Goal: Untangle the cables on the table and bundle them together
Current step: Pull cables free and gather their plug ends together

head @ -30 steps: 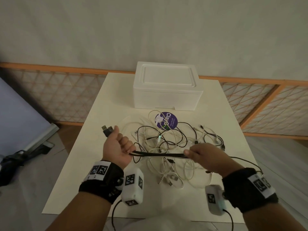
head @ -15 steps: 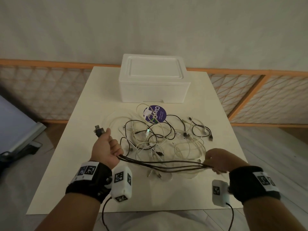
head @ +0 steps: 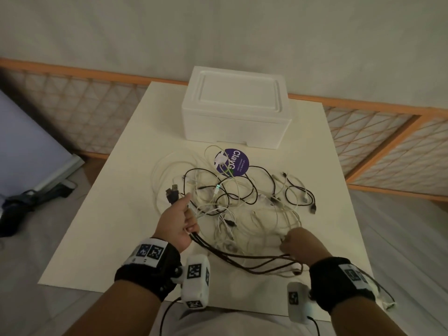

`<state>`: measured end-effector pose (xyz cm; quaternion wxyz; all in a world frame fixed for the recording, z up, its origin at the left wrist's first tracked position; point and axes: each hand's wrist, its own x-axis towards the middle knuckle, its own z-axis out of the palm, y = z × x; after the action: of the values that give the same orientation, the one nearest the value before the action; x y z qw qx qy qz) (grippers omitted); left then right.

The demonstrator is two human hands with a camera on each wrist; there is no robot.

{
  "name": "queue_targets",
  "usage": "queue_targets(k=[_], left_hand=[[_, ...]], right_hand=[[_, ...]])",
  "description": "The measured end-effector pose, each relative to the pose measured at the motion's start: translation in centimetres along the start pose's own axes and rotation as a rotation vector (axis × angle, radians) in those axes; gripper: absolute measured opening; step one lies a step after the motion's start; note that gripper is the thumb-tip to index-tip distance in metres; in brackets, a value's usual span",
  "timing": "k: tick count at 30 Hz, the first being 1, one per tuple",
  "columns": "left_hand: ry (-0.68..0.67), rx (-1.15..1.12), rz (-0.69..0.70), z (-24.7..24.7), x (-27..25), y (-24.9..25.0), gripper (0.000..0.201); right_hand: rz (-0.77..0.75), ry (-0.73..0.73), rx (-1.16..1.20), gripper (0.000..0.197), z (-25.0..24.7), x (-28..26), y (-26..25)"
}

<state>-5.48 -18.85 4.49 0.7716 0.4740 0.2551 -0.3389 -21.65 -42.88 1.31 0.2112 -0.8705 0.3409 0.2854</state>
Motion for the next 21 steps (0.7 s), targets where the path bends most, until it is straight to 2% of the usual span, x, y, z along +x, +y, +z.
queue_targets(k=[4,8,11,14,17,21], left_hand=[[-0.017,-0.013,-0.016,0.1,0.1,-0.4,0.052],[-0.041,-0.005,0.004,0.7,-0.2,-0.4,0.046],[-0.085,0.013,0.053,1.5,-0.6,-0.5,0.036],[-0.125,0.024,0.080,2.4,-1.1,-0.6,0.034],[-0.177,0.022,0.082,3.2,-2.0,-0.4,0.027],[-0.308,0.092,0.120,3.6,-3.2,-0.5,0.017]], right_hand=[[-0.133,0.108,0.094,0.011,-2.4,-1.3,-0.4],[-0.353,0.079,0.237,0.011,-4.8,-2.3,-2.6],[-0.457,0.138,0.373,0.011,-6.4,-3.1,-5.5],[-0.505,0.218,0.595,0.013,-7.3,-3.7,-9.0],[-0.552,0.213,0.738,0.014,-7.5,-4.4,-12.3],[-0.608,0.241,0.655,0.009,-6.6,-5.1,-15.4]])
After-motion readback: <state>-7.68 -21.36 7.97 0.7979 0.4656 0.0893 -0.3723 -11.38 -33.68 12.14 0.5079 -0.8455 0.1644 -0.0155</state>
